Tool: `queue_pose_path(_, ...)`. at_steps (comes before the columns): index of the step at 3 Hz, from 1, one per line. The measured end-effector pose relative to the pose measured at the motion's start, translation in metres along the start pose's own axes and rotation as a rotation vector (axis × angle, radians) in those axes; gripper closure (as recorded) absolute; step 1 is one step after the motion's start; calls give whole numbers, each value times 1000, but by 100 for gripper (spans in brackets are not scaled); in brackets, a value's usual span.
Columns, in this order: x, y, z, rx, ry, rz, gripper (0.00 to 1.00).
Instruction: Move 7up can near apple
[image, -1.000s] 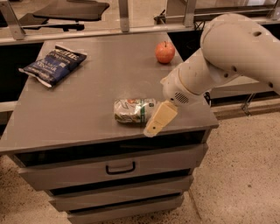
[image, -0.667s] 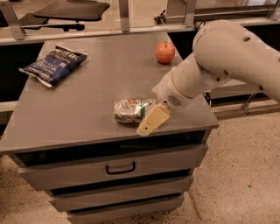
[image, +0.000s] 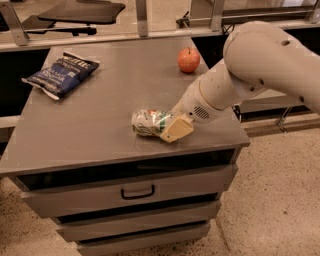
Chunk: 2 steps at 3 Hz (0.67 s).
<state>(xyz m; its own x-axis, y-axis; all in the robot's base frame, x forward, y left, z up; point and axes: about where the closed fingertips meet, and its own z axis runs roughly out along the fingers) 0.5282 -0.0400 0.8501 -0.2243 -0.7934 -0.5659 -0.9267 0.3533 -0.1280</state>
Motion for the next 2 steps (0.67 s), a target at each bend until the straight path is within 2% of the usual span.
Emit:
queue_pose_path(1,11,-30,-25,75,10,3,86)
queue_pose_path(2,10,-31,-27,80,9,1,100)
